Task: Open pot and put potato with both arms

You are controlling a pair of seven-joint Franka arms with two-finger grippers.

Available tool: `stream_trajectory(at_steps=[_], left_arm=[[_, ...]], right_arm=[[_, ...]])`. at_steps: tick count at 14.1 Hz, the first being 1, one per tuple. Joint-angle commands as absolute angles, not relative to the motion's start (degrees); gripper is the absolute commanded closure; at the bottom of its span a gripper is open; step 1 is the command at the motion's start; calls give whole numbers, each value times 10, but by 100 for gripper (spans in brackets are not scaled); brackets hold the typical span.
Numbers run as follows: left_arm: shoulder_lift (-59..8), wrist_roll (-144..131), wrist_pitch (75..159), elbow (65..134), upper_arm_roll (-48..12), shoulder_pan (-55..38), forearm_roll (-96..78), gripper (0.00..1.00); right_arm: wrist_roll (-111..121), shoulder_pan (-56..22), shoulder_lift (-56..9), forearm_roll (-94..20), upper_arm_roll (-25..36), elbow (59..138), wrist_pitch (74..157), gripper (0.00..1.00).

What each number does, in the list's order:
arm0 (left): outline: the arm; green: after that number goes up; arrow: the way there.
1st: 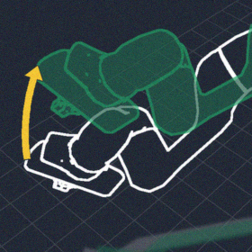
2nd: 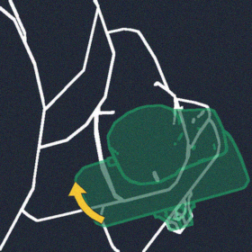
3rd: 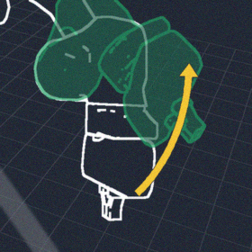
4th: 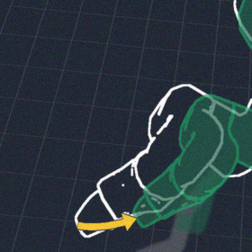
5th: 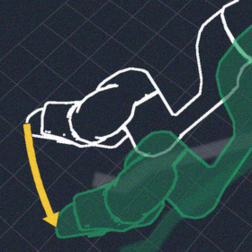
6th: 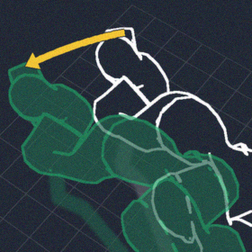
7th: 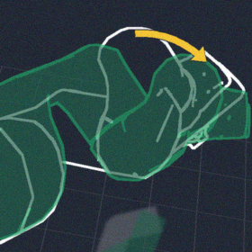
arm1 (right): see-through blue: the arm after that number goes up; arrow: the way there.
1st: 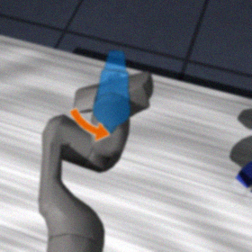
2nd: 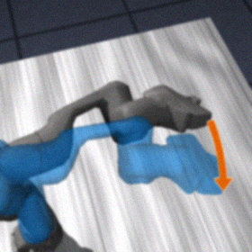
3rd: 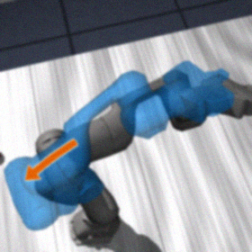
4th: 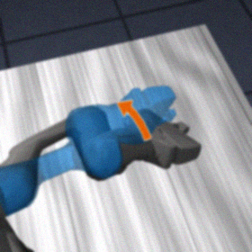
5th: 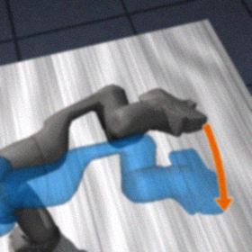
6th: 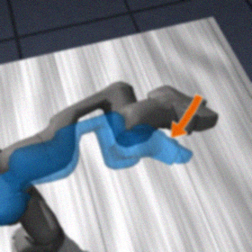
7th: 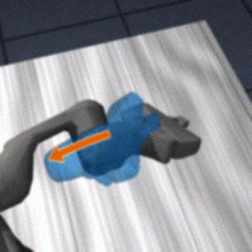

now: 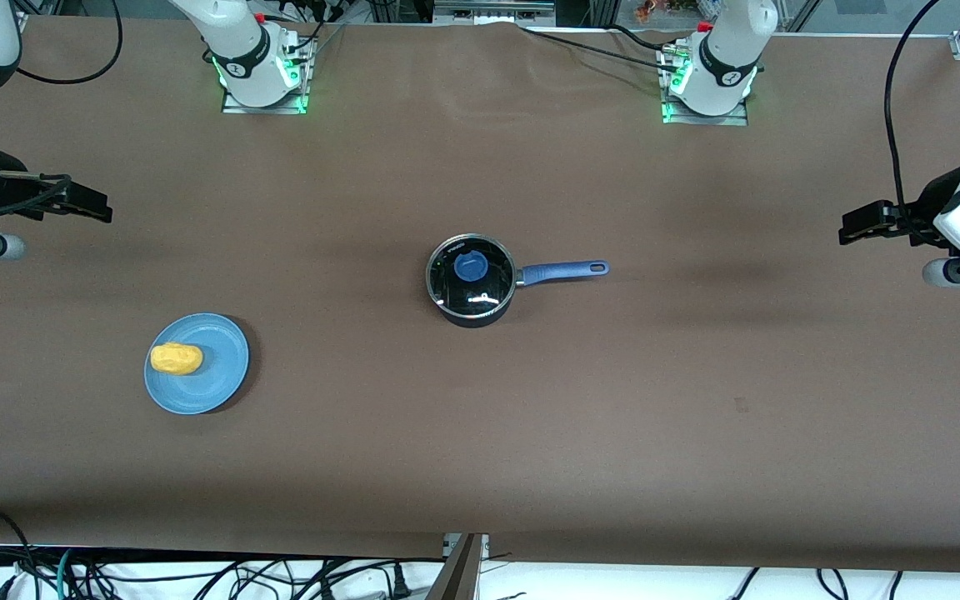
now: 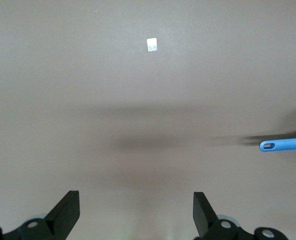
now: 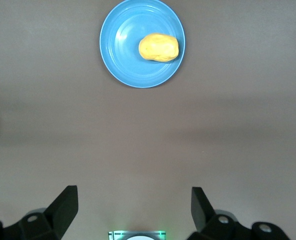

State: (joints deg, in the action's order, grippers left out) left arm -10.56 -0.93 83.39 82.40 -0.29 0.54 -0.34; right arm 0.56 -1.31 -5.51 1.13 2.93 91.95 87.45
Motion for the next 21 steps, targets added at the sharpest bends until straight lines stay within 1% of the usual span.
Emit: stream_trajectory(at_steps=[1,7,9,13,17,19,21], left_arm=[[-91,-1,838,838,-9,11,0,0],[-97,-41,840,839,-13,-1,-24,0],[-109,-108,851,839,-37,-14,-35,0],[-153,-261,938,840,-87,-72,-45,0],[-237,-477,1054,837,-88,-197,-39,0],[-269,-541,1111,836,-87,-241,-38,0],[-298,-590,1149,828,-84,-276,-32,0]], right_arm=[[2,-10,-60,18,23,904,861,0],[5,-10,-58,18,22,902,851,0],[4,-12,-58,16,21,901,850,0],[7,-14,-58,18,22,901,842,0],[3,-14,-58,18,21,901,844,0],[2,-14,-58,17,21,901,844,0],[2,-14,-58,17,21,901,841,0]])
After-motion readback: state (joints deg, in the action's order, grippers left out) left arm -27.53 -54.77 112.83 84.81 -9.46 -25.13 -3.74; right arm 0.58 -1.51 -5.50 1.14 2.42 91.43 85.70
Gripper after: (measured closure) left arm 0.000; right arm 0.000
